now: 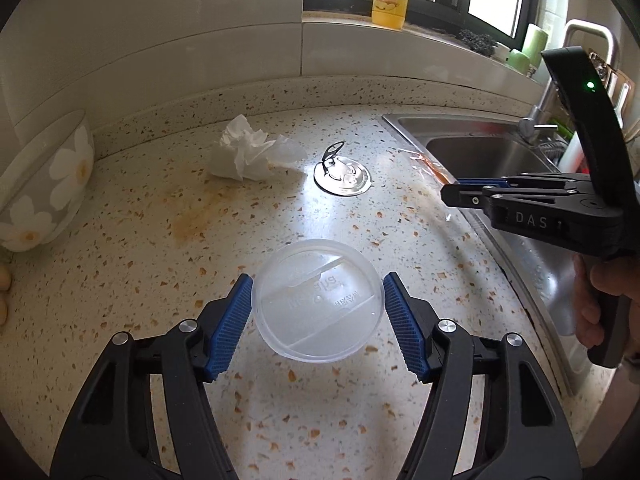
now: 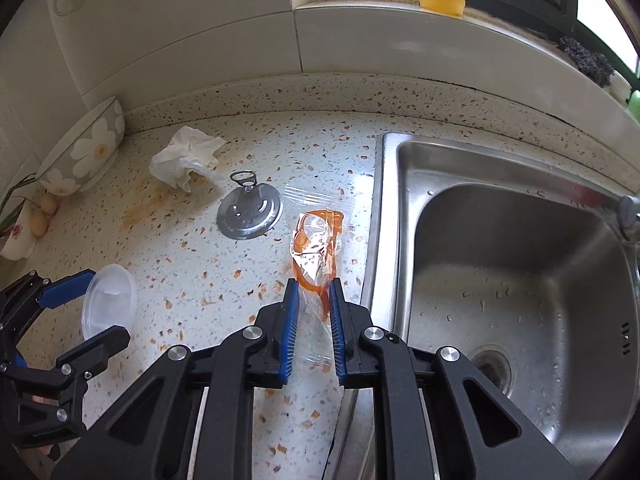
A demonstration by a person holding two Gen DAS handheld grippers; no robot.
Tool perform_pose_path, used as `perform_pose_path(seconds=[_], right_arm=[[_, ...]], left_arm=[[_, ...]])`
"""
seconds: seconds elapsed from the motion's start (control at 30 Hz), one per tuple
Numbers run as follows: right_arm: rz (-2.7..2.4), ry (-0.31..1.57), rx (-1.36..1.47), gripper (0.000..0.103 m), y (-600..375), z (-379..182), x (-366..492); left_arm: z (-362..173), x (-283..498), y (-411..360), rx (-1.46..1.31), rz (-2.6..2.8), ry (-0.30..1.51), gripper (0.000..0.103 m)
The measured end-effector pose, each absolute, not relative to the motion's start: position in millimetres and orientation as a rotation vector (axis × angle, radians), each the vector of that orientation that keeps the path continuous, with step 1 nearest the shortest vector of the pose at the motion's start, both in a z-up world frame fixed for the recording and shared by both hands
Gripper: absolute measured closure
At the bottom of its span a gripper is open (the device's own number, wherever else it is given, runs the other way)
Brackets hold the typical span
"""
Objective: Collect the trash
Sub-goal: 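Grasp the clear plastic lid with the left tool while the right tool grasps the orange-item packet, then carry the lid and packet down over the floor bin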
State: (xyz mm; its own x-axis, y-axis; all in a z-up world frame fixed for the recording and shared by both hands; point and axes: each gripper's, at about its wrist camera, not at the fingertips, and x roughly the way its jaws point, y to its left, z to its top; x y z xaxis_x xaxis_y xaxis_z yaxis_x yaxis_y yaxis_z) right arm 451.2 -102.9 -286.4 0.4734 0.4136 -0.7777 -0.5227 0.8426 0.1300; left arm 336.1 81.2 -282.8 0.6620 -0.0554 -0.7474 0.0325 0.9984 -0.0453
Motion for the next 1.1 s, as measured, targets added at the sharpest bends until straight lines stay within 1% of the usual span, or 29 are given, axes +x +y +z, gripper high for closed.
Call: perform_pose_path(seconds=[0.27,0.53,0.83,1.1], right_arm=[[0.642,0.871,-0.13,0.09,-123,-265,387],[0.707,0.813,-0.144,0.09,-136,-239,307],[0.799,0.883,-0.155,0.09,-160,-245,228],[0.868,0.937,-0.207,0.09,-179,-257,173]], left_arm=[[-273,280,77,-0.006,-0.072,0.835,0.039],[-254,218,55,0.082,-0.086,0.771,0.039],[-241,149,40,0.062,-0.156,0.746,0.039],[-244,89,33,0.001,-0.248,0.758,0.039]])
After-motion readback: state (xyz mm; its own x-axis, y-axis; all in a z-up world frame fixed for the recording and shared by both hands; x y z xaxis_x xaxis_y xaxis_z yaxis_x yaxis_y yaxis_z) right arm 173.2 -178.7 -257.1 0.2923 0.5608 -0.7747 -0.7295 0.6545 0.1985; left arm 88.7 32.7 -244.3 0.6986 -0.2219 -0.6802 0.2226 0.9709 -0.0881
